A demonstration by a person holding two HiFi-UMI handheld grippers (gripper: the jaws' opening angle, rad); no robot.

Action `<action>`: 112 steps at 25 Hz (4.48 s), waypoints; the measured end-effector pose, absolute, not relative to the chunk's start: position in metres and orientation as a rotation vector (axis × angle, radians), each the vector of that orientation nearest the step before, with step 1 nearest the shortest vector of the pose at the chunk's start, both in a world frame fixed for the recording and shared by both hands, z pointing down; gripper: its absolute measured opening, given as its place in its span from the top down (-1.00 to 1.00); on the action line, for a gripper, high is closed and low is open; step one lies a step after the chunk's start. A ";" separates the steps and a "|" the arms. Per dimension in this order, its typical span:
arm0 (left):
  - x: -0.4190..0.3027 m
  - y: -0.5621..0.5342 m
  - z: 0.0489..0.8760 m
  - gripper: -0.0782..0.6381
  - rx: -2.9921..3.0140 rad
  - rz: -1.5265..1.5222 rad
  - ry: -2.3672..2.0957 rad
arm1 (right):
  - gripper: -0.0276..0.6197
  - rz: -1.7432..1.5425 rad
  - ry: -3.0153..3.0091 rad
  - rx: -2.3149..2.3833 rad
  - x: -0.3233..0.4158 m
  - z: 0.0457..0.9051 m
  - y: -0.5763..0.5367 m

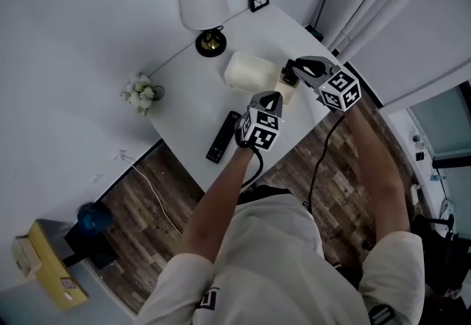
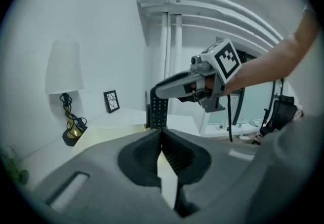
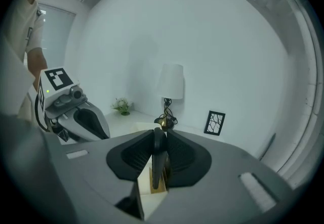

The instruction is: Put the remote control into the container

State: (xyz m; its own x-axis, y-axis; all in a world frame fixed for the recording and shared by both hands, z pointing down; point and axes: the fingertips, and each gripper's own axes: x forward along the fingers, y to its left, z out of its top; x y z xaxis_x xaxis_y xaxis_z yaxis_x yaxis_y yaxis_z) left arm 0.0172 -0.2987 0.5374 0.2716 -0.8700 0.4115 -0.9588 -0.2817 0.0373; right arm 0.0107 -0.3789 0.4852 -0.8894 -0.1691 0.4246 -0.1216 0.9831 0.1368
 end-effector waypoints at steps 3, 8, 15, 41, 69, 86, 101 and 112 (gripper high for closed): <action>0.005 -0.297 0.543 0.77 2.223 0.440 -1.677 | 0.65 -0.163 -2.659 0.219 0.011 0.502 -0.380; -0.004 -0.299 0.534 0.77 2.208 0.418 -1.704 | 0.65 -0.138 -2.639 0.236 0.013 0.525 -0.380; -0.011 -0.297 0.518 0.77 2.197 0.257 -1.703 | 0.65 -0.043 -2.633 0.337 0.022 0.551 -0.385; -0.003 -0.256 0.509 0.77 2.375 0.526 -1.540 | 0.85 0.502 -2.538 1.155 0.078 0.512 -0.290; -0.053 -0.183 0.576 0.66 2.195 0.603 -1.628 | 0.91 0.532 -2.518 1.271 0.042 0.536 -0.161; -0.094 -0.171 0.695 0.00 1.851 0.942 -1.523 | 0.91 0.622 -2.421 1.167 0.044 0.599 -0.128; -0.062 -0.157 0.666 0.07 2.172 0.784 -1.431 | 0.91 0.730 -2.449 1.116 0.040 0.572 -0.161; -0.036 -0.147 0.600 0.07 2.388 0.618 -1.449 | 0.43 0.858 -2.563 0.959 0.000 0.543 -0.171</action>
State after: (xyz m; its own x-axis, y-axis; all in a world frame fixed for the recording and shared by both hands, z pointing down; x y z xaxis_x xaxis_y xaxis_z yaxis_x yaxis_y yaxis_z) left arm -0.0362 -0.1468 0.6005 0.4057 -0.7691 0.4938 -0.8888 -0.4579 0.0170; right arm 0.0001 -0.1710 0.5427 -0.7433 -0.5059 0.4376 -0.6674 0.6048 -0.4345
